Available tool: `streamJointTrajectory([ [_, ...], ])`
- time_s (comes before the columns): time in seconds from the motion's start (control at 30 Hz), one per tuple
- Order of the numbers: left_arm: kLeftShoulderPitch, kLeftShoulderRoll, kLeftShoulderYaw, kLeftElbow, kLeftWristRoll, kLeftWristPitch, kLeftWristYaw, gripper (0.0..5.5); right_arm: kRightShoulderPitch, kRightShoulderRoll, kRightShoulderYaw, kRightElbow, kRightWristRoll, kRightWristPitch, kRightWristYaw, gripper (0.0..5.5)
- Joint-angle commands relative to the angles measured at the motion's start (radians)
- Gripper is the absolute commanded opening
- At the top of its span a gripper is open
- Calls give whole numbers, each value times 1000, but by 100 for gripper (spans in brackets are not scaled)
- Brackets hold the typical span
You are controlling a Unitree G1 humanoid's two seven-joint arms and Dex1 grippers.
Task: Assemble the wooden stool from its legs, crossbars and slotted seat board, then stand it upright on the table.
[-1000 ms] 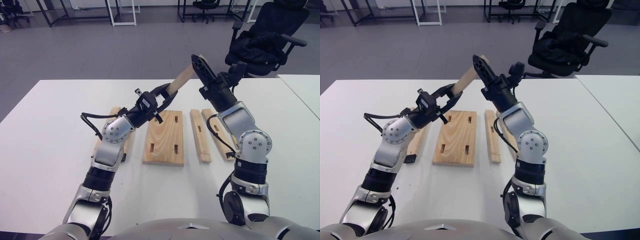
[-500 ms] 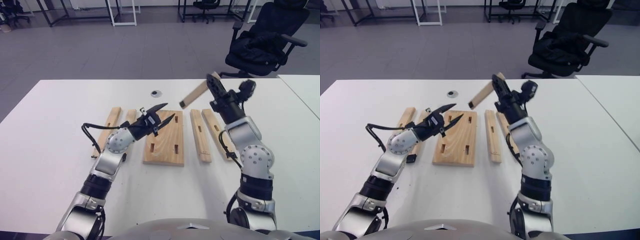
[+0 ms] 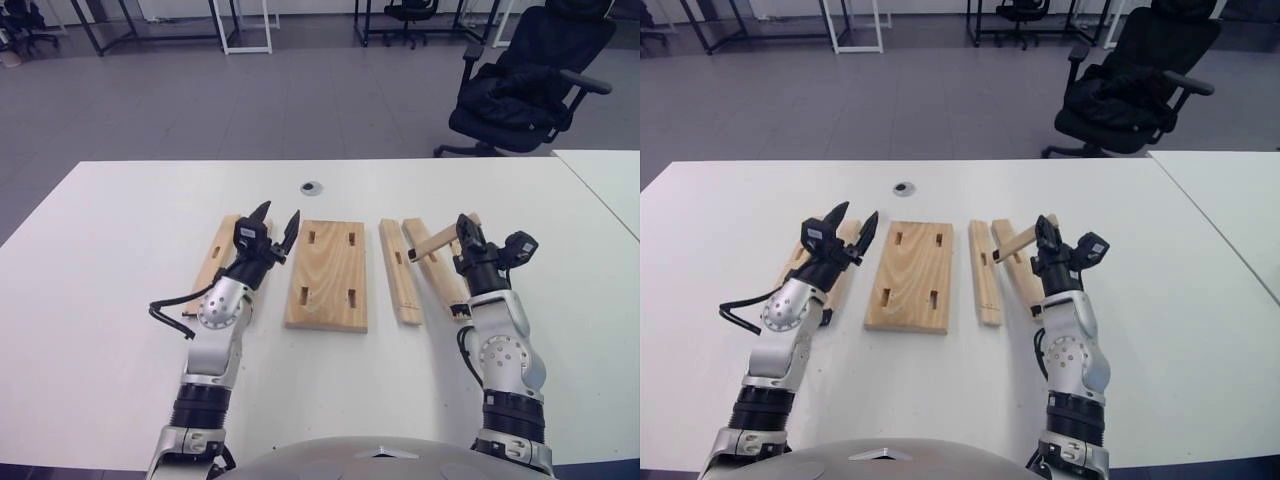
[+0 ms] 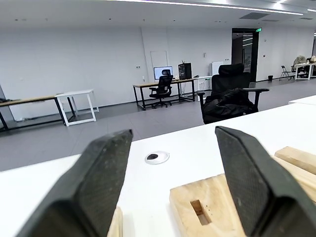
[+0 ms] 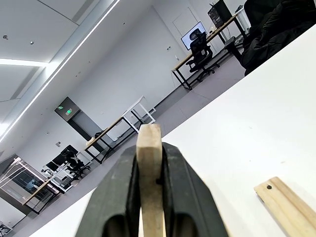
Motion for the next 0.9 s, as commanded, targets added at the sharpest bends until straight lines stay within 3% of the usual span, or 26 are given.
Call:
streamJointTrajectory([
  [0.03, 28, -29, -6, -35, -24, 38, 15, 307, -25, 16, -5, 21, 8, -18, 10, 41],
  [0.5, 39, -55, -18, -24, -15, 55, 32, 307, -37, 62, 49, 91, -83, -91, 11, 41],
  [0.73, 45, -56, -19, -21, -15, 55, 31, 307, 2, 23, 78, 89, -171, -90, 14, 41],
  [0.9, 45, -58, -20, -19, -8, 53, 39, 307, 54, 0, 263, 131, -466, -146, -55, 41],
])
